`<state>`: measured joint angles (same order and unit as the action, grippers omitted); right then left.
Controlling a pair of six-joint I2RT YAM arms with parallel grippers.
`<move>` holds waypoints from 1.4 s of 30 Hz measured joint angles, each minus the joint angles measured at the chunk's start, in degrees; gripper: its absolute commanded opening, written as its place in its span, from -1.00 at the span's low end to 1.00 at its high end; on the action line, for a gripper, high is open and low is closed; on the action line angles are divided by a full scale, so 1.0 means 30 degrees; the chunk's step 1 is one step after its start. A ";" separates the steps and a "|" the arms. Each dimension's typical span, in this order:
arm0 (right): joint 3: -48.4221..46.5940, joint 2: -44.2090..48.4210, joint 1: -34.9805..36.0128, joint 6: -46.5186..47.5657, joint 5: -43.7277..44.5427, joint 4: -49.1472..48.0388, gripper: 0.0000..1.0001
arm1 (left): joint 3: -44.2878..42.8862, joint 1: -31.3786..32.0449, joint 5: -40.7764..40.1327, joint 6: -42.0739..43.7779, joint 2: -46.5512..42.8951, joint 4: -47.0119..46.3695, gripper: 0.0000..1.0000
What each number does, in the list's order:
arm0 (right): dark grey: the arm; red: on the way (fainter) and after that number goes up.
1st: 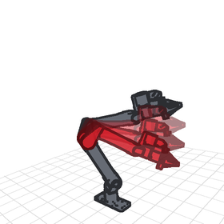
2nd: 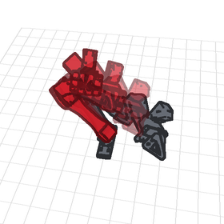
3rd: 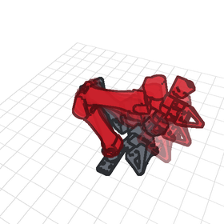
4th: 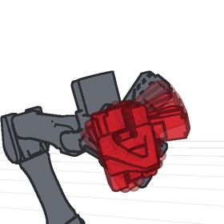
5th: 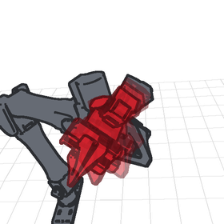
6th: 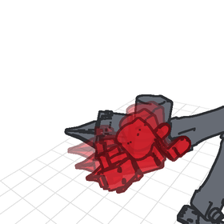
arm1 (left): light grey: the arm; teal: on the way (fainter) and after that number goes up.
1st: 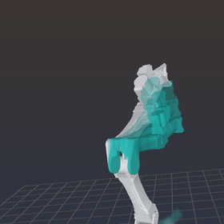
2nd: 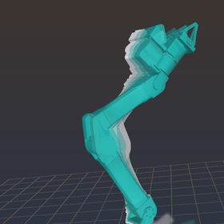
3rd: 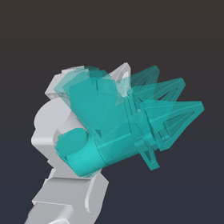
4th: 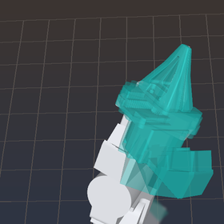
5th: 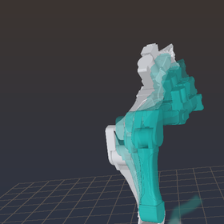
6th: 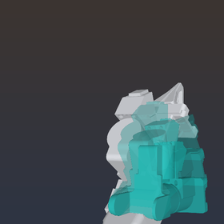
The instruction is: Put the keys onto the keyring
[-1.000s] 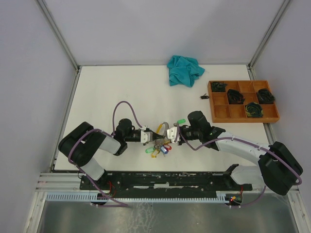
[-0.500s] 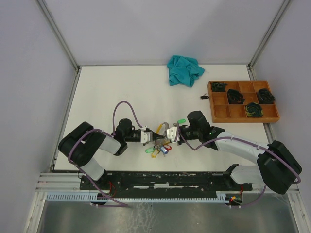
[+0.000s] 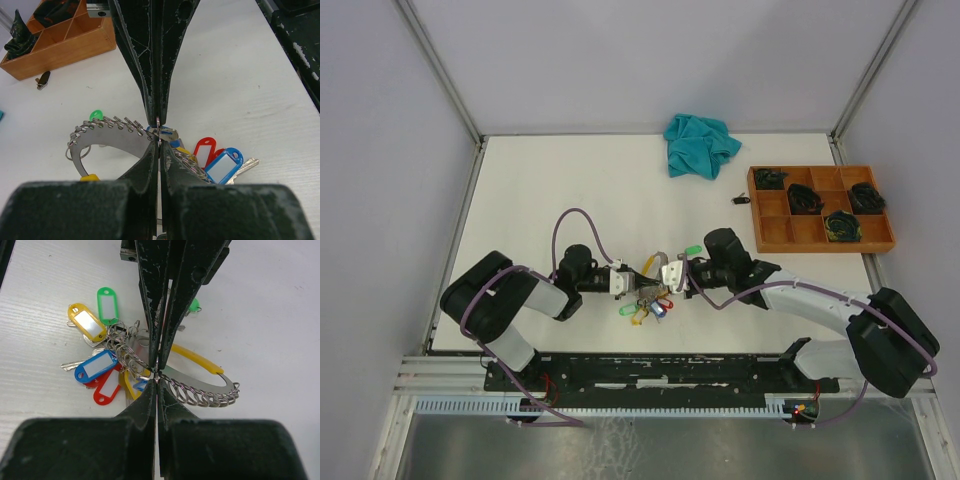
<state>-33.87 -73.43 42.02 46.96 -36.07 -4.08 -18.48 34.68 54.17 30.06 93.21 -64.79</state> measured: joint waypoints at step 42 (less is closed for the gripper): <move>-0.0510 0.0532 0.1982 0.4189 0.3687 0.2492 -0.99 | -0.1574 -0.0197 -0.0182 -0.3548 -0.0517 0.4044 -0.95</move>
<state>-35.40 -71.83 47.97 59.53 -25.02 3.40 -23.20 34.09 53.63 19.42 91.66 -52.66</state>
